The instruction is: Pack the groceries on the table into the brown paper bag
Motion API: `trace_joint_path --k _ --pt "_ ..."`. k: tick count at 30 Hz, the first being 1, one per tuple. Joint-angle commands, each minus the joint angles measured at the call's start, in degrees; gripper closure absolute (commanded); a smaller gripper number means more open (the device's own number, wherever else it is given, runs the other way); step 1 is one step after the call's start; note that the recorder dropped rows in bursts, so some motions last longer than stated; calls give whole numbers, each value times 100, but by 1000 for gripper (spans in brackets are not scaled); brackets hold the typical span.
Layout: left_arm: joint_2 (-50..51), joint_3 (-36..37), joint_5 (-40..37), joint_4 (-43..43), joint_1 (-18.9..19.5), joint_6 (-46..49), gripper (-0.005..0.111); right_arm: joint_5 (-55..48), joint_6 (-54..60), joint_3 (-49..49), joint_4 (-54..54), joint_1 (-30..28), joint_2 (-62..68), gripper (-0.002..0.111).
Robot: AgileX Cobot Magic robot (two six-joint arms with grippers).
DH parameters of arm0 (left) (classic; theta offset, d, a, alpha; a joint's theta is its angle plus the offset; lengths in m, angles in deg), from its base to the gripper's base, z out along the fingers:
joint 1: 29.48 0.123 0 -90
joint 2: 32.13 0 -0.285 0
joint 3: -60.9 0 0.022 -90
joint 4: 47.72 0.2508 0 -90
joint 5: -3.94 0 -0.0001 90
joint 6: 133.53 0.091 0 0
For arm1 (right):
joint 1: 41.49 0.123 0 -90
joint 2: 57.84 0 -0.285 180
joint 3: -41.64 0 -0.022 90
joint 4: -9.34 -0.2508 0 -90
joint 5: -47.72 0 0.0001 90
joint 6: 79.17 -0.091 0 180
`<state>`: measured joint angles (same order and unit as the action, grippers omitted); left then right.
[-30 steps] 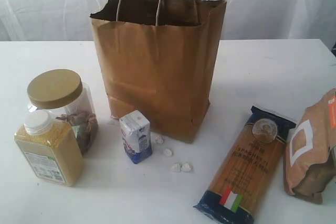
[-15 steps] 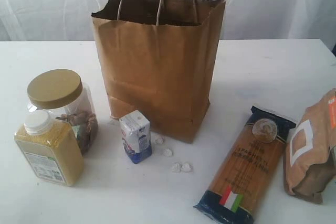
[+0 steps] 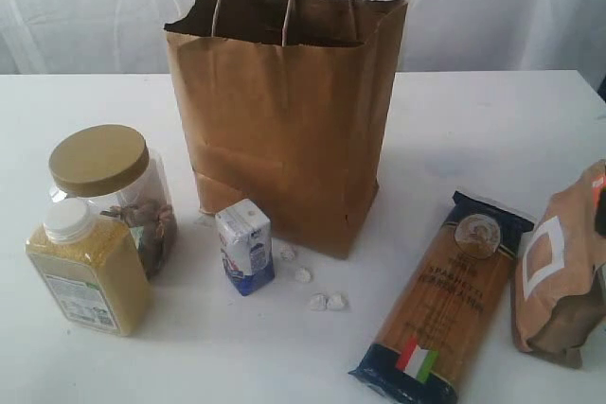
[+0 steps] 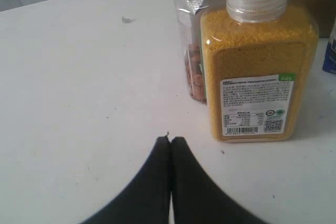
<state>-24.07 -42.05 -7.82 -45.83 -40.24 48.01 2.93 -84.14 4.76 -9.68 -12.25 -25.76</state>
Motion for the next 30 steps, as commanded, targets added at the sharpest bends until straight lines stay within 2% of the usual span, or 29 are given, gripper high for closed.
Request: trace_joint_path --k 1,5,9,16,19,25,30 --pt "-28 17 18 -2 -42 -1 107 -45 -27 -160 -49 7 -36 108" --pt "-28 17 18 -2 -42 -1 107 518 112 -160 -26 7 -36 108" --pt "-28 17 18 -2 -42 -1 107 1062 823 -174 69 7 -36 108" --pt "-28 17 18 -2 -42 -1 107 1251 1163 -333 381 7 -36 108" --pt "-28 17 18 -2 -42 -1 107 1793 1228 -848 446 7 -36 108" --pt "-28 17 18 -2 -42 -1 107 3468 1131 -2554 446 -4 -472 108" --pt "-28 17 18 -2 -42 -1 107 3510 1009 -3472 446 -27 -1144 108"
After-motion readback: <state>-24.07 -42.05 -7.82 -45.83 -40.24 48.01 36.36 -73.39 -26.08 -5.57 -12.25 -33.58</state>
